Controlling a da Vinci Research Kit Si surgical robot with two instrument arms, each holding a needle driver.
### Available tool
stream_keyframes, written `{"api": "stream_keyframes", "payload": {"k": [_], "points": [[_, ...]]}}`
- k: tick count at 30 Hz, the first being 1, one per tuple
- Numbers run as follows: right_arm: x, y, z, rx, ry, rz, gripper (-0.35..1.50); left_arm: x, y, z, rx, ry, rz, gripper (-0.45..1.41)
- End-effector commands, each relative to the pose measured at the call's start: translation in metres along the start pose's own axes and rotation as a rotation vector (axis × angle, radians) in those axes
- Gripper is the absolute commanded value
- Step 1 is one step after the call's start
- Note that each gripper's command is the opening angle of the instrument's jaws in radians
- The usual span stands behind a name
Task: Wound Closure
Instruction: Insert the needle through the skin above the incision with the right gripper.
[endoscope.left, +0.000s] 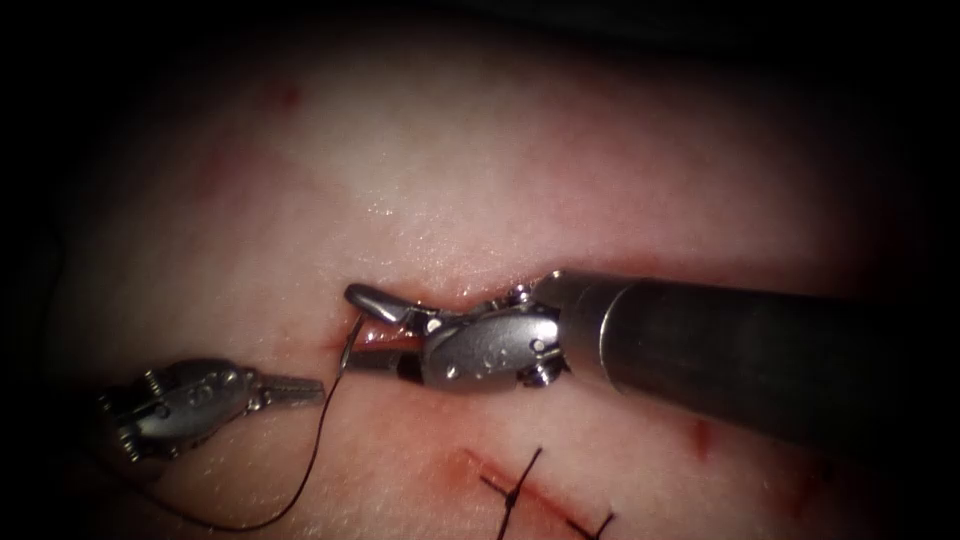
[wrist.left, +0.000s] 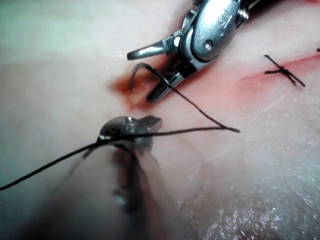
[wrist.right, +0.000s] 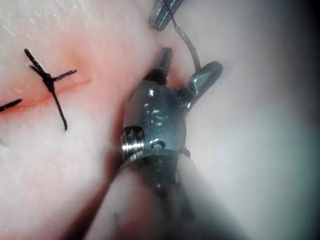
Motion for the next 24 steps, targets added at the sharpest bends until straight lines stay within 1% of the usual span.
{"api": "stream_keyframes", "payload": {"k": [1, 3, 4, 5, 6, 7, 9, 13, 18, 21, 23, 24], "points": [[-0.0002, -0.0003, 0.0009, 0.001, 0.004, -0.002, 0.88, 0.0001, -0.0003, 0.0009, -0.003, 0.0, 0.002, -0.35], [-0.0002, -0.0004, 0.0009, 0.002, 0.006, -0.027, 0.69, 0.0001, -0.0003, 0.0009, -0.002, 0.0, 0.002, -0.37], [-0.0003, -0.0005, 0.0009, 0.003, 0.009, -0.052, 0.42, 0.0001, -0.0002, 0.001, -0.002, -0.003, 0.002, -0.37], [-0.0004, -0.0007, 0.0008, 0.008, 0.018, -0.09, -0.35, 0.0001, -0.0002, 0.001, -0.005, -0.002, 0.002, -0.37], [-0.0004, -0.0008, 0.0007, 0.013, 0.03, -0.126, -0.35, 0.0001, -0.0002, 0.0011, -0.006, -0.007, 0.002, -0.37], [-0.0004, -0.0008, 0.0007, 0.013, 0.03, -0.126, -0.35, 0.0001, -0.0002, 0.0011, -0.006, -0.007, 0.002, -0.37], [-0.0002, -0.0009, 0.0006, 0.017, 0.048, -0.204, -0.35, 0.0001, -0.0001, 0.0011, -0.005, -0.01, 0.003, -0.38], [-0.0001, -0.0008, 0.0004, 0.013, 0.051, -0.243, -0.35, 0.0001, 0.0, 0.0012, -0.005, -0.013, 0.003, -0.38], [-0.0004, -0.0003, 0.0001, 0.026, 0.083, -0.276, -0.35, 0.0001, 0.0001, 0.0012, -0.008, -0.017, 0.003, -0.42], [-0.0009, -0.0002, 0.0, 0.044, 0.13, -0.3, -0.35, 0.0002, 0.0003, 0.0013, -0.01, -0.02, 0.002, -0.43], [-0.0015, 0.0001, -0.0001, 0.088, 0.173, -0.306, -0.35, 0.0003, 0.0004, 0.0015, -0.011, -0.018, 0.001, -0.43], [-0.0015, 0.0001, -0.0001, 0.088, 0.173, -0.306, -0.35, 0.0003, 0.0004, 0.0015, -0.011, -0.018, 0.001, -0.43]]}}
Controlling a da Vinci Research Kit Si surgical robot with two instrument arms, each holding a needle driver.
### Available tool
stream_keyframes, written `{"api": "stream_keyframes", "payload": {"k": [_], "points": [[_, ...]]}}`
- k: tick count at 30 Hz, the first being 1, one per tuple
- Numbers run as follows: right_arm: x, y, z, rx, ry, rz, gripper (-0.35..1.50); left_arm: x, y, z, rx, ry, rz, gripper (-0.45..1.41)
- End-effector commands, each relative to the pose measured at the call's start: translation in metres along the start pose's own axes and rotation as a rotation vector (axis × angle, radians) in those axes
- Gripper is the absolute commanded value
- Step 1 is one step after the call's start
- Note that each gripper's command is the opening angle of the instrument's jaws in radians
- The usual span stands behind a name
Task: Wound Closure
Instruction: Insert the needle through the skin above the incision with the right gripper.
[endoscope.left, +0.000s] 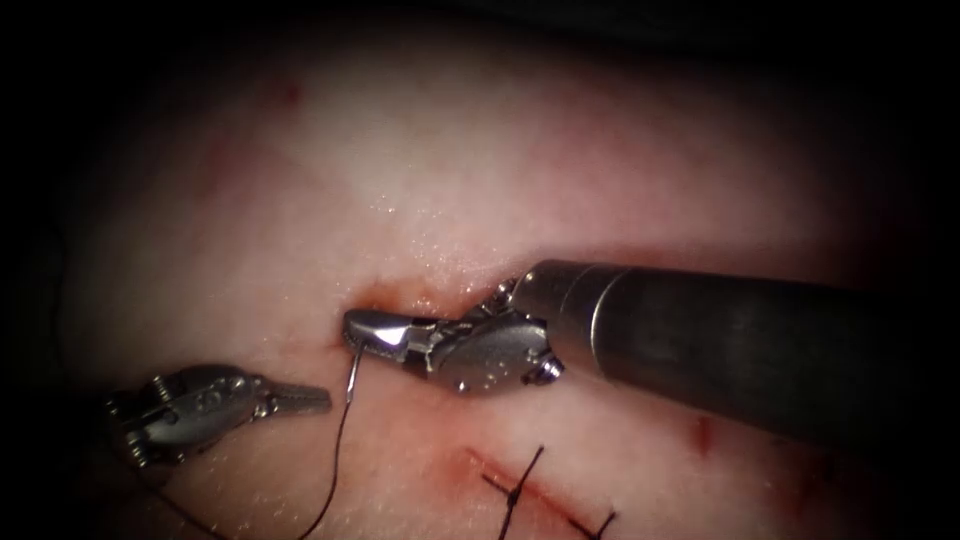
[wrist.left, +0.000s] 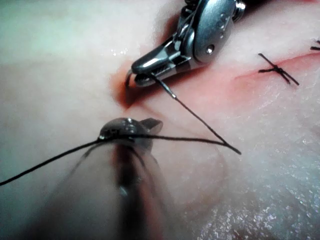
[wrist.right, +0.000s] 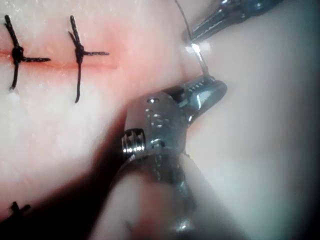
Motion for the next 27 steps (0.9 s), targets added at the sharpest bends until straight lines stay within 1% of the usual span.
{"api": "stream_keyframes", "payload": {"k": [1, 3, 8, 12, 15, 17, 20, 22, 27], "points": [[-0.0018, -0.0002, 0.001, 0.044, 0.045, 0.002, -0.35, 0.0002, -0.0002, 0.0011, -0.005, -0.001, 0.0, -0.43], [-0.0022, -0.0001, 0.001, 0.05, 0.057, 0.008, -0.35, 0.0002, -0.0001, 0.0012, -0.007, -0.003, 0.0, -0.43], [-0.0042, -0.0002, 0.0008, 0.067, 0.077, 0.141, -0.35, 0.0003, 0.0001, 0.0015, -0.007, -0.002, -0.002, -0.43], [-0.0059, -0.0012, 0.0009, 0.084, 0.083, 0.246, -0.35, 0.0006, 0.0, 0.0017, -0.007, -0.001, -0.004, -0.42], [-0.0073, -0.0028, 0.001, 0.138, 0.101, 0.322, -0.35, 0.0008, -0.0002, 0.0021, -0.008, 0.0, -0.005, -0.42], [-0.0075, -0.0032, 0.001, 0.149, 0.105, 0.329, -0.35, 0.0008, -0.0002, 0.0021, -0.008, 0.0, -0.005, -0.42], [-0.0079, -0.0046, 0.0008, 0.193, 0.115, 0.349, -0.35, 0.0008, -0.0005, 0.0022, -0.009, 0.0, -0.005, -0.4], [-0.0079, -0.0063, 0.0009, 0.232, 0.124, 0.359, -0.35, 0.0007, -0.0008, 0.0025, -0.009, 0.001, -0.004, -0.4], [-0.0077, -0.0071, 0.001, 0.259, 0.135, 0.362, -0.35, 0.0005, -0.0012, 0.003, -0.007, 0.003, -0.001, -0.4]]}}
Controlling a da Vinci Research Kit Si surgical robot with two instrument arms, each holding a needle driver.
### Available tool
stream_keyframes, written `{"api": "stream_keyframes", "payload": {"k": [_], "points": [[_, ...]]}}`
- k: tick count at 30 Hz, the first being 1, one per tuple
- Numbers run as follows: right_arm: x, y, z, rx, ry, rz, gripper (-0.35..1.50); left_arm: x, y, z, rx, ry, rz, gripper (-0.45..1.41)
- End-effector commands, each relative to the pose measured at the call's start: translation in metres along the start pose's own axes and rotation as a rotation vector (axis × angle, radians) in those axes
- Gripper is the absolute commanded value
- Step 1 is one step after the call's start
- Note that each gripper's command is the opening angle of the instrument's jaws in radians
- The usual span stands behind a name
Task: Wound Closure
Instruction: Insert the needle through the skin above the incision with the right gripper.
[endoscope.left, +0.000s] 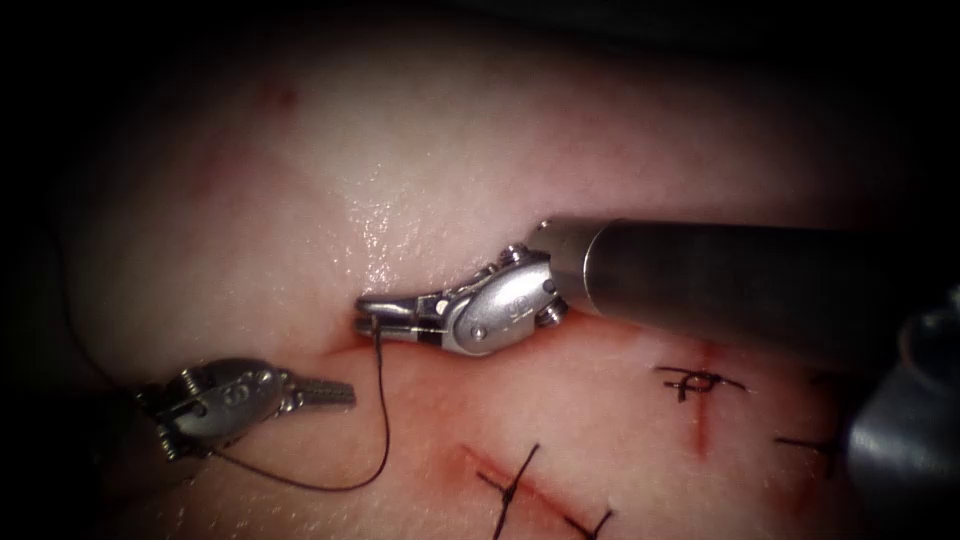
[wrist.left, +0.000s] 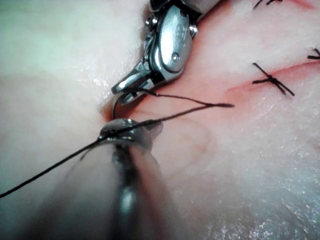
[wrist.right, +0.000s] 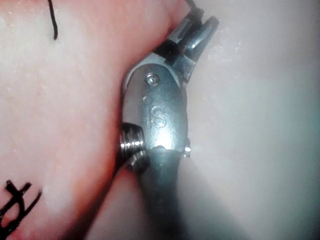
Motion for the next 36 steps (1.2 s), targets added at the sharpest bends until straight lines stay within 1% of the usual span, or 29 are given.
{"api": "stream_keyframes", "payload": {"k": [1, 11, 20, 27, 30, 31, 32, 33, 36], "points": [[-0.0004, -0.0002, 0.001, 0.008, 0.001, -0.002, -0.35, 0.0001, -0.0004, 0.0009, 0.001, 0.003, 0.003, -0.4], [-0.0003, -0.0007, 0.0015, 0.057, 0.004, 0.017, -0.35, -0.0003, -0.0005, 0.0025, 0.002, 0.007, 0.007, -0.38], [-0.0013, -0.0019, 0.0022, 0.106, -0.021, 0.059, -0.35, -0.0006, -0.0004, 0.0026, -0.006, -0.004, 0.006, -0.38], [-0.0014, -0.0021, 0.0022, 0.12, -0.031, 0.081, -0.35, -0.0008, -0.0003, 0.0027, -0.01, -0.014, 0.003, -0.37], [-0.0018, -0.0025, 0.0022, 0.143, -0.043, 0.112, -0.35, -0.0011, -0.0004, 0.0029, -0.013, -0.021, 0.0, -0.37], [-0.0018, -0.0025, 0.0022, 0.143, -0.043, 0.112, -0.35, -0.0011, -0.0004, 0.0029, -0.013, -0.021, 0.0, -0.37], [-0.0019, -0.0022, 0.0022, 0.126, -0.032, 0.16, -0.35, -0.0012, -0.0004, 0.003, -0.016, -0.025, -0.004, -0.37], [-0.0019, -0.0022, 0.0022, 0.126, -0.032, 0.16, -0.35, -0.0012, -0.0004, 0.003, -0.016, -0.025, -0.004, -0.37], [-0.0012, -0.0004, 0.0023, 0.051, 0.012, 0.293, -0.35, -0.0017, -0.0004, 0.0033, -0.017, -0.046, -0.005, -0.37]]}}
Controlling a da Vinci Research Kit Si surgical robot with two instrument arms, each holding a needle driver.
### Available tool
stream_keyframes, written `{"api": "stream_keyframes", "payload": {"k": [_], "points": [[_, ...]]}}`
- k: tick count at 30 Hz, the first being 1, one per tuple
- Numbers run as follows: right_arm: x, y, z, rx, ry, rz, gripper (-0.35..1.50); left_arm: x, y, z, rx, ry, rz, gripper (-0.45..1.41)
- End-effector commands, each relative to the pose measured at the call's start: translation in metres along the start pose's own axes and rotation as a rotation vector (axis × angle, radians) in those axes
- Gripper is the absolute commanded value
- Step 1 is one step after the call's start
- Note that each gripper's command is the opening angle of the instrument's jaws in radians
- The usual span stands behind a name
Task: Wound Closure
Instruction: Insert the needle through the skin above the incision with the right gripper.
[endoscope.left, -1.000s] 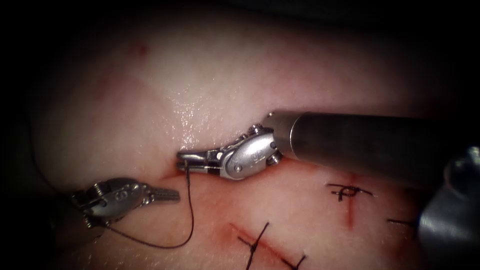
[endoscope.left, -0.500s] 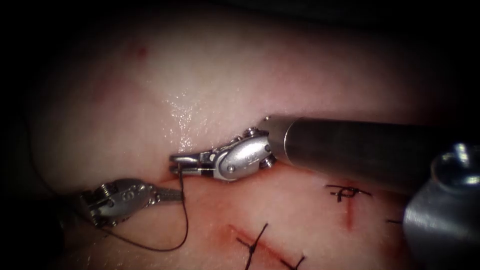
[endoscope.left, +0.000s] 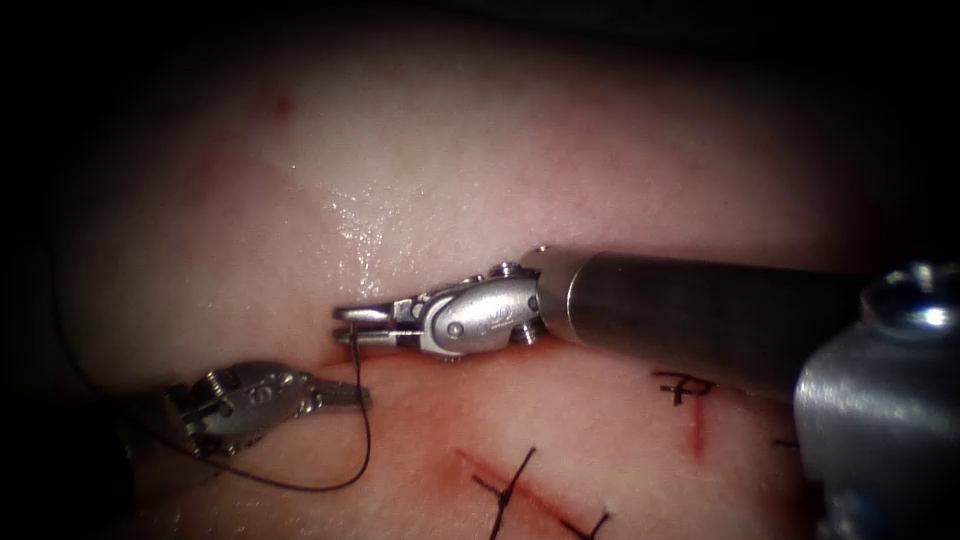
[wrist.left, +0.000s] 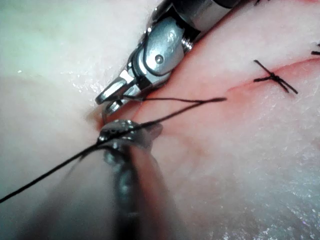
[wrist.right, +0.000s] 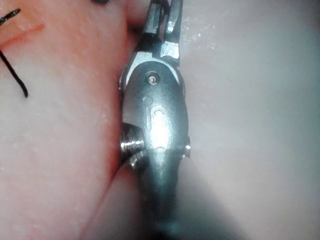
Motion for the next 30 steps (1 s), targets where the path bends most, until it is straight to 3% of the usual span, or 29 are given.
{"api": "stream_keyframes", "payload": {"k": [1, 6, 18, 30], "points": [[0.0001, 0.0002, 0.0008, -0.011, 0.008, 0.01, -0.35, 0.0002, -0.0003, 0.0008, 0.0, 0.001, 0.002, -0.37], [0.0023, 0.0022, 0.0012, -0.065, 0.033, 0.136, -0.35, -0.0007, -0.0005, 0.0011, -0.013, -0.021, -0.017, -0.37], [0.002, 0.0032, 0.001, -0.141, 0.074, 0.337, -0.35, -0.0024, -0.0002, 0.001, -0.045, -0.083, -0.026, -0.38], [0.003, 0.0046, -0.0002, -0.235, 0.053, 0.498, -0.35, -0.0031, -0.0003, 0.0005, -0.057, -0.105, -0.028, -0.4]]}}
